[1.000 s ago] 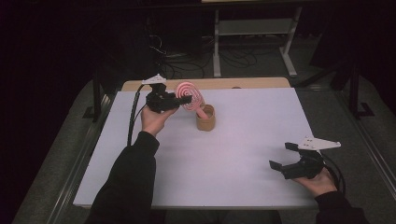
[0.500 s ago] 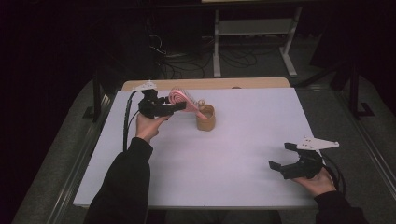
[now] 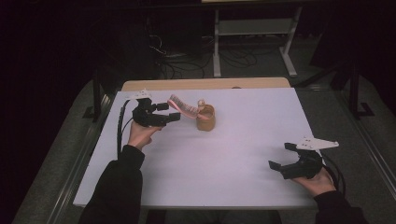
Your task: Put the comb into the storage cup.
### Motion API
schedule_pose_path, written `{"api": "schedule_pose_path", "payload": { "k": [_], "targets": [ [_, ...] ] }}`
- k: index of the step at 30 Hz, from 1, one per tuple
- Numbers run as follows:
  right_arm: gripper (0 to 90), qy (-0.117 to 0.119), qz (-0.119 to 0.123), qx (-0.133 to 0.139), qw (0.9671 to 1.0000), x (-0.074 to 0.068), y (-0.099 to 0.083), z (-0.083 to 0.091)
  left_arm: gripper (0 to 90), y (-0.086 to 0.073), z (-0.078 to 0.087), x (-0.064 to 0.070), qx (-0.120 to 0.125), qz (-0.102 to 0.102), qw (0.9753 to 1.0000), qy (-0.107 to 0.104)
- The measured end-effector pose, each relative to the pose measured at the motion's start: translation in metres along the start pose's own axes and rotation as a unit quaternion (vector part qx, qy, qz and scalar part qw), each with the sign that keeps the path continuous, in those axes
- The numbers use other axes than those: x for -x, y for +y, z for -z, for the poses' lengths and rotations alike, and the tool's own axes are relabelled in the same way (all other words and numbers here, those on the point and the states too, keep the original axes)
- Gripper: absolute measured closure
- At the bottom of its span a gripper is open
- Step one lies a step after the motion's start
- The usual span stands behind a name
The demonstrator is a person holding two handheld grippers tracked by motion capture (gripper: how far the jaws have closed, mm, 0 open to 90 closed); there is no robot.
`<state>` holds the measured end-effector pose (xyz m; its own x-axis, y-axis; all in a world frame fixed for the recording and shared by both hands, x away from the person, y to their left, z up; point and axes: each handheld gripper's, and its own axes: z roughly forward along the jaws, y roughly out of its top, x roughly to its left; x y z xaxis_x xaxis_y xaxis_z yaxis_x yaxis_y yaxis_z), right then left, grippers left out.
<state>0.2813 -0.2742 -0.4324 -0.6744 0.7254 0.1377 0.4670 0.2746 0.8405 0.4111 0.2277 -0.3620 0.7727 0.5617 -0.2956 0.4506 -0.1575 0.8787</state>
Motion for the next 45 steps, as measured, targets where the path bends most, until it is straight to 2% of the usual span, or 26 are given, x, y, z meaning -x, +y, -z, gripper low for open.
{"api": "schedule_pose_path", "payload": {
  "k": [3,14,19,26,29,34,45],
  "targets": [
    [0.0,-0.001,0.0,-0.001,1.0,0.0,0.0,0.0,11.0,-0.005,0.005,0.001,-0.001,0.001,1.0,-0.006],
    [0.0,-0.001,0.004,-0.007,1.0,-0.001,0.0,-0.002,8.4,-0.02,0.024,-0.005,0.008,0.008,0.9999,-0.001],
    [0.0,-0.001,0.004,-0.006,1.0,-0.001,0.0,-0.003,4.4,-0.028,0.036,-0.008,0.015,0.004,0.9998,0.011],
    [0.0,-0.001,0.004,-0.006,1.0,-0.001,0.0,-0.002,0.0,-0.033,0.044,-0.008,0.021,0.001,0.9996,0.017],
    [0.0,-0.002,0.004,-0.005,1.0,-0.001,0.0,-0.002,0.0,-0.036,0.048,-0.007,0.027,-0.007,0.9993,0.025],
    [0.0,-0.002,0.003,-0.004,1.0,-0.002,-0.001,-0.002,0.0,-0.042,0.058,-0.009,0.04,-0.009,0.9984,0.038],
    [0.0,-0.004,0.001,-0.002,1.0,-0.002,0.0,-0.001,0.0,-0.059,0.078,-0.016,0.063,-0.004,0.9966,0.054]
  ]
}}
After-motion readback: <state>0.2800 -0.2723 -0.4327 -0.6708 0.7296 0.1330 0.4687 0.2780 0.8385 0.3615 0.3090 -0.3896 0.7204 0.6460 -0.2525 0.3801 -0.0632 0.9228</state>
